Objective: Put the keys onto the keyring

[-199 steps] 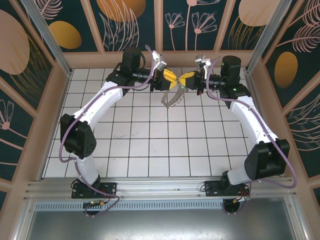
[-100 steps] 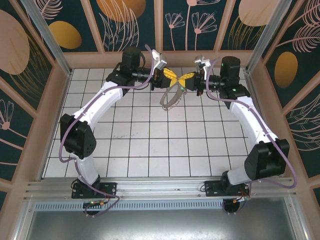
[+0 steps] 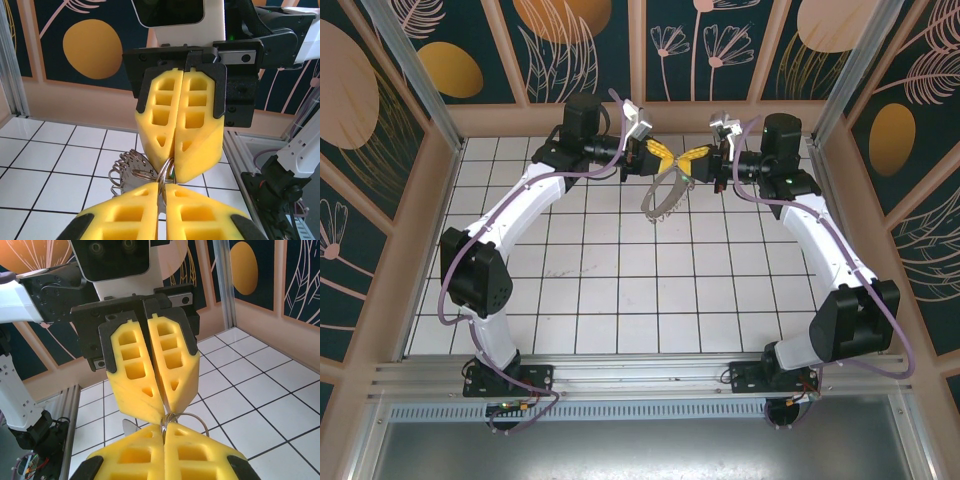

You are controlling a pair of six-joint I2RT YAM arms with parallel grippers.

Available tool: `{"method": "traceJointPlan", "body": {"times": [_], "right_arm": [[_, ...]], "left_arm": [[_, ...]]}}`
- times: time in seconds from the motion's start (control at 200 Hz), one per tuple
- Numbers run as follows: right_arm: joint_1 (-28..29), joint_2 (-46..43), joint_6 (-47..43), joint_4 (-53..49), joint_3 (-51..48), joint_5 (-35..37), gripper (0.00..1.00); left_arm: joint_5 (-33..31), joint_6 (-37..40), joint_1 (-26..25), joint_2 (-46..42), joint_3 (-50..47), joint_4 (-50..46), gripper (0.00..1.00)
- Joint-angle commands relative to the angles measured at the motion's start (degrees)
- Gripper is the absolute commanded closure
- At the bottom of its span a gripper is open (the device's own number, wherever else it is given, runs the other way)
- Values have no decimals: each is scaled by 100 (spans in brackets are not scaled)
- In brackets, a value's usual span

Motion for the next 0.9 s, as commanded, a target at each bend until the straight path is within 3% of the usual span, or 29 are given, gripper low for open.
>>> {"method": "traceJointPlan", "body": {"times": [0.0,0.275,0.505,0.736,0.896], "right_arm": [[-20,-204,18,406,-28,-140,100],[-32,-199,33,422,-19,-151,100],[-27,-191,42,437,-34,-165,100],[-28,-189,50,462,-37,-178,100],[-24,-182,96,519,-45,-208,100]], "left_arm": [[336,60,-118,-49,-93,5,90],[464,124,-226,77,23,-155,90],[462,146,-289,120,33,-191,78],[462,114,-320,132,53,-130,86],[511,93,-374,194,86,-156,80]]}}
